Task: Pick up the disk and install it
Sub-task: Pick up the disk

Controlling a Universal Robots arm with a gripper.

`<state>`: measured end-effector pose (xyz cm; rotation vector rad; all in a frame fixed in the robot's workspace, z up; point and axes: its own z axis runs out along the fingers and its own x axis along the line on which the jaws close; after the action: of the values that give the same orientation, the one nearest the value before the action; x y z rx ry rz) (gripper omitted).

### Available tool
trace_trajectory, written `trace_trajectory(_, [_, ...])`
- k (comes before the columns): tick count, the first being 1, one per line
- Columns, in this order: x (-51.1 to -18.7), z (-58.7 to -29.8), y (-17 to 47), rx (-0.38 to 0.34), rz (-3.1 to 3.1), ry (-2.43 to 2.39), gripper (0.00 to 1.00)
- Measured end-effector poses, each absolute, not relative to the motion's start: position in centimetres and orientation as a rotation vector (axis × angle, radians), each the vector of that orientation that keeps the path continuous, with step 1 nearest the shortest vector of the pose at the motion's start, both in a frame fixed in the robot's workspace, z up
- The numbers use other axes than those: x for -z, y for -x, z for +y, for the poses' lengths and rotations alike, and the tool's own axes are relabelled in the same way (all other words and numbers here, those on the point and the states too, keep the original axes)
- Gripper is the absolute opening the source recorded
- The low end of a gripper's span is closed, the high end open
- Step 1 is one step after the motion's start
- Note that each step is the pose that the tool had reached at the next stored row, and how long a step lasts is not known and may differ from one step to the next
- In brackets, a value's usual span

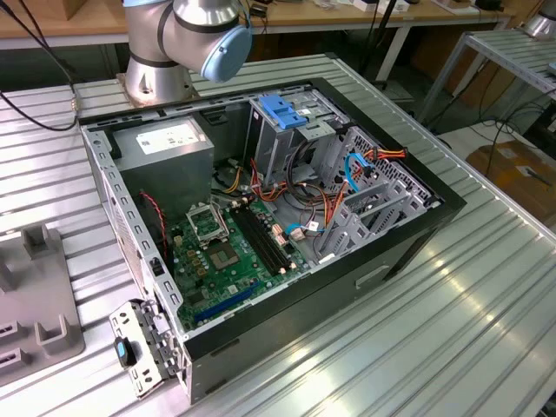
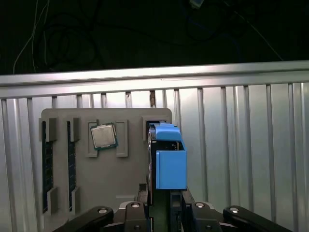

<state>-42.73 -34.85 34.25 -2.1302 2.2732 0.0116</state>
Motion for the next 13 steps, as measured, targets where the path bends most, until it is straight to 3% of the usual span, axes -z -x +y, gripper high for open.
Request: trace_trajectory(13, [-42.9, -34.9, 42.7, -0.012, 2.273, 2.130, 0.35])
